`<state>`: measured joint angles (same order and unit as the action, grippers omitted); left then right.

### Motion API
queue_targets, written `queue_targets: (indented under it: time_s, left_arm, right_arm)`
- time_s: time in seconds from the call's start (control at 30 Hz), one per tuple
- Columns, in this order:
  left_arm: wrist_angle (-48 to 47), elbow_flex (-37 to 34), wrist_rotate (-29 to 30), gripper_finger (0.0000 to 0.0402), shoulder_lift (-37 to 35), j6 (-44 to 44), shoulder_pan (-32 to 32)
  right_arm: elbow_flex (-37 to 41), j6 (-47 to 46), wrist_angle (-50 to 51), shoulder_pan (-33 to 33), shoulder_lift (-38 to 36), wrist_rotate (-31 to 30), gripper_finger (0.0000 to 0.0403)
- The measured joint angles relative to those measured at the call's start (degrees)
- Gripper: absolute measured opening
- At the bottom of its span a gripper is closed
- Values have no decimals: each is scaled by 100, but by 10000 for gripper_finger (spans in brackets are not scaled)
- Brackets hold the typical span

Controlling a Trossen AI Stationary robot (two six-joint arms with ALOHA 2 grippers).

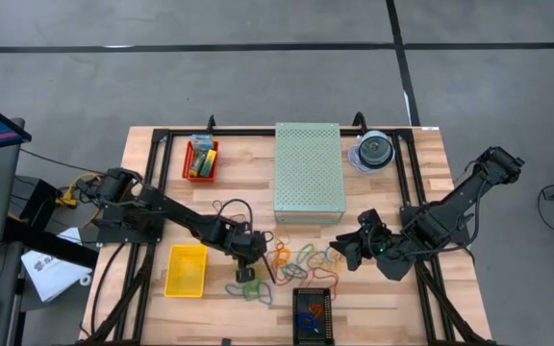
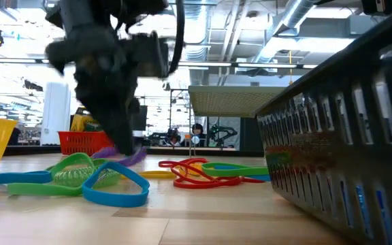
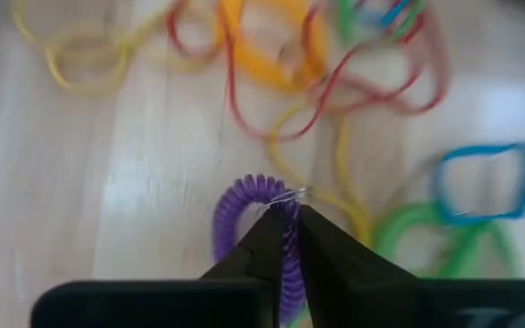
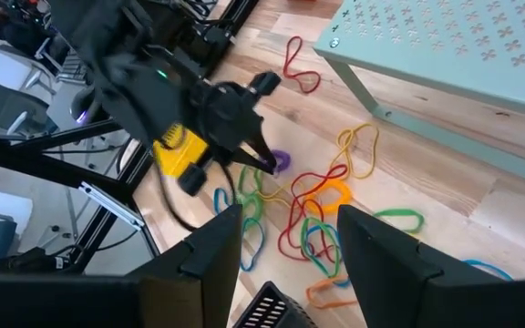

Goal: Pick & Place Office Desk Supplies
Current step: Put the violet spring keychain into the black bin

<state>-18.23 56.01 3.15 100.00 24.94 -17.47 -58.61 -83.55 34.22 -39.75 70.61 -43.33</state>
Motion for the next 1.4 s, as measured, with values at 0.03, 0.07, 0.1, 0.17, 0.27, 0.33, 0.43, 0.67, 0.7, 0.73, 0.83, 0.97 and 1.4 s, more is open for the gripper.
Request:
queue_targets:
  time_s: [0.03,0.07,0.1,0.17,0.27,0.33,0.43,0.67,0.7,0.73,0.83,0.97,1.4]
  left_arm:
    - [29,0,3,14,-125,5,1]
    - [95,0,4,11,-266,22,17]
    - [184,0,1,10,-399,52,31]
    - [404,4,-12,9,-696,82,55]
    - [896,15,-121,12,-1099,75,74]
    - [1286,13,-323,12,-1282,82,84]
    - [1955,13,-517,10,-1458,247,90]
    - [3109,17,-939,10,-1385,668,76]
    - [3219,17,-1027,10,-1305,714,56]
    - [3314,19,-1077,10,-1206,758,33]
    - [3537,25,-1232,10,-851,899,-104]
    - [3635,454,-1397,11,-180,963,-299]
    - [3713,1798,-1571,13,1529,705,-392]
  right_arm:
    - [0,-1,0,0,0,0,178]
    - [0,0,-9,0,0,2,178]
    - [0,11,-10,-2,0,1,178]
    - [0,14,-9,0,0,1,178]
    - [0,23,-5,0,0,0,178]
    - [0,91,-61,0,0,-2,178]
    - [0,197,-136,2,0,-3,178]
    - [0,539,-406,-37,-2,0,178]
    - [0,542,-406,-35,-2,0,178]
    - [0,533,-402,-33,-2,-1,178]
    - [0,506,-355,-31,-2,-3,178]
    - [0,502,-330,-20,-2,-7,178]
    - [0,382,-141,-26,-2,-4,178]
